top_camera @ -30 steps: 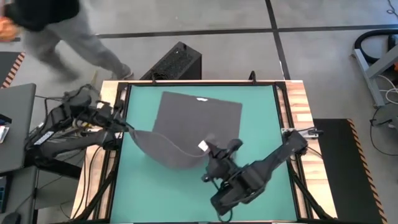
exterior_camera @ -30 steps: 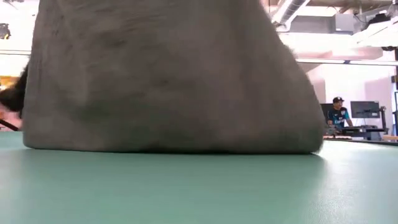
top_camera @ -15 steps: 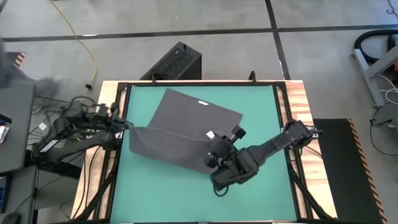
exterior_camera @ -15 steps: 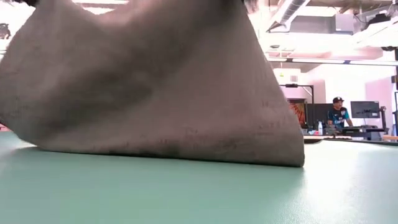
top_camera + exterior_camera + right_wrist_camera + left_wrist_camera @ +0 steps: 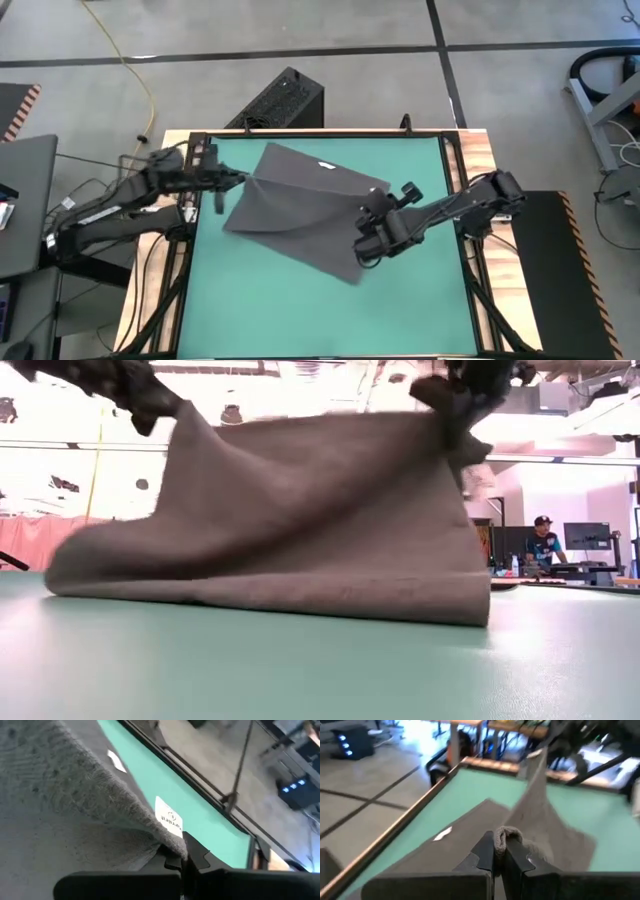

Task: Roll towel
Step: Prepare the gray towel for folding

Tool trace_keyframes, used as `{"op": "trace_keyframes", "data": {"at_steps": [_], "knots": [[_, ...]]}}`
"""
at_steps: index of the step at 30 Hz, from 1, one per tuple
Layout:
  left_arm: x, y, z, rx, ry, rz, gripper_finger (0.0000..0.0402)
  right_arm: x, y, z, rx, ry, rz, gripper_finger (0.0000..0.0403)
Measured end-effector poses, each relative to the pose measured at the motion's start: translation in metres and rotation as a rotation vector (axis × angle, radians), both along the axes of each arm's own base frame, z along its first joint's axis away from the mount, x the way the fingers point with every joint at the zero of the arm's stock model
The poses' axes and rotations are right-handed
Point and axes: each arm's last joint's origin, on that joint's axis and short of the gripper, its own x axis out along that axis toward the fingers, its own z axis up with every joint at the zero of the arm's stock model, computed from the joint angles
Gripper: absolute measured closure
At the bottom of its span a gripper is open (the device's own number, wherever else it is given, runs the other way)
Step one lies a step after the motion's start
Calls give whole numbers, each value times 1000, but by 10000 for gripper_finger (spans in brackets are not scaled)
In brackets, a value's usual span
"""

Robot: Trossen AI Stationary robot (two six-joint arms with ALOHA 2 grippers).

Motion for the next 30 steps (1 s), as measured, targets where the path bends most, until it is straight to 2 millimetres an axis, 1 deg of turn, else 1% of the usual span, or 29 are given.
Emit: {"op": "trace_keyframes", "data": {"at_steps": [2, 4, 8, 10, 12, 14, 17, 19, 23, 27, 30], "knots": [[13, 7, -4, 37, 37, 12, 401, 0, -4, -8, 0, 19, -14, 394], [24, 13, -10, 40, 81, 12, 402, -1, -8, -10, 19, 41, -31, 394], [37, 20, -21, 51, 168, 43, 402, 3, -12, -13, 39, 74, -28, 394], [38, 23, -23, 78, 198, 106, 402, 8, -14, -17, 44, 82, -23, 394], [38, 25, -19, 109, 205, 182, 402, 8, -16, -18, 43, 97, -24, 394], [36, 24, -8, 128, 169, 200, 402, 8, -16, -18, 46, 103, -25, 394], [31, 17, 10, 165, 109, 173, 402, 7, -12, -19, 63, 110, -19, 394], [28, 15, 16, 198, 111, 178, 402, 6, -10, -19, 64, 113, -12, 394], [26, 16, 12, 220, 182, 234, 402, 6, -9, -19, 80, 113, -16, 394], [35, 19, 0, 191, 267, 204, 402, 8, -9, -20, 95, 92, -17, 394], [41, 23, -6, 200, 317, 234, 402, 9, -9, -20, 97, 88, -18, 394]]}}
